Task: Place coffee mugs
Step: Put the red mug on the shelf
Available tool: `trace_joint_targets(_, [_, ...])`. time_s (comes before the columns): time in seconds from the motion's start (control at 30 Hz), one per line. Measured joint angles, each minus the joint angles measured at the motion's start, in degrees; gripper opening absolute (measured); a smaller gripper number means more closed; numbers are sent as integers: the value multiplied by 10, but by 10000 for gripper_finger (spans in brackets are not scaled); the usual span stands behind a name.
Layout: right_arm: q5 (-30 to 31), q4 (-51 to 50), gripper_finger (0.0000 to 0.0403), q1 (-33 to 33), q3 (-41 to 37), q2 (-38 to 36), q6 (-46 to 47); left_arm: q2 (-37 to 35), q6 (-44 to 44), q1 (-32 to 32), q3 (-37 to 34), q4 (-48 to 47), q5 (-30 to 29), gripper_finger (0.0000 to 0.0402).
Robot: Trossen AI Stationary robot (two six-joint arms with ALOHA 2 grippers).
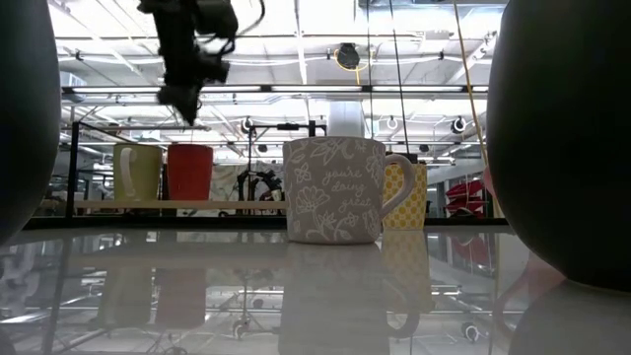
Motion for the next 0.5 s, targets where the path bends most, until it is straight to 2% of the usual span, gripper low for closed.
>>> trace_joint_targets(0.1, [-1,13,257,0,0,0,1,2,-102,-18,-2,67,49,152])
trace_joint_targets(0.17, [-14,26,257,0,0,0,4,14,-137,-29,-15,121,57,152])
trace_joint_targets(0.33, [-34,40,257,0,0,0,2,73,-127,-56,-77,310,57,152])
trace_joint_targets(0.4, [-35,42,257,0,0,0,2,106,-121,-64,-90,365,20,152])
trace_joint_targets(0.5, [-35,43,257,0,0,0,0,164,-124,-68,-91,383,-87,152])
